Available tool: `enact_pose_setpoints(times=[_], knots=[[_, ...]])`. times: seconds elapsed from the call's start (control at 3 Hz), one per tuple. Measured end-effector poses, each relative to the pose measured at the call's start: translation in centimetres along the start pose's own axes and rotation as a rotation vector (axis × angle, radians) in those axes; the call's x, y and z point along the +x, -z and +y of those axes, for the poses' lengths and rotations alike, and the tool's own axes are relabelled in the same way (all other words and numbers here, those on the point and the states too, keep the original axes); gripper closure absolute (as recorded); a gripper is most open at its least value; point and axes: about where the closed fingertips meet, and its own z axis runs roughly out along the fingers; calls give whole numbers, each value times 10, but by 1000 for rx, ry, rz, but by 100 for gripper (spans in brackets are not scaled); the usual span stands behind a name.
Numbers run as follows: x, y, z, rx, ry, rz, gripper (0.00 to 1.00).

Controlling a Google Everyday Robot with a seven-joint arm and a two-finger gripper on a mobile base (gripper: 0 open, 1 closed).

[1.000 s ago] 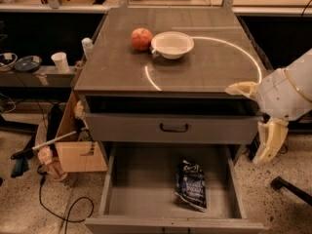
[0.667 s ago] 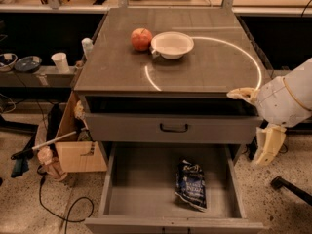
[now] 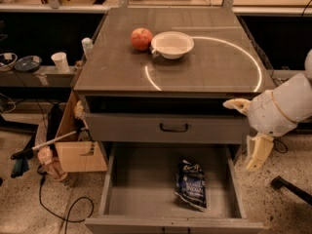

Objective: Pick blue chip bag from middle drawer and place on counter

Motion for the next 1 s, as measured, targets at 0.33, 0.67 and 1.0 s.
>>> enact_pose_setpoints(times=[0.33, 0.67, 1.0], knots=[[13, -26, 5, -26, -37, -9, 0], [21, -42, 10, -43, -64, -12, 0], [33, -57, 17, -64, -96, -7, 0]])
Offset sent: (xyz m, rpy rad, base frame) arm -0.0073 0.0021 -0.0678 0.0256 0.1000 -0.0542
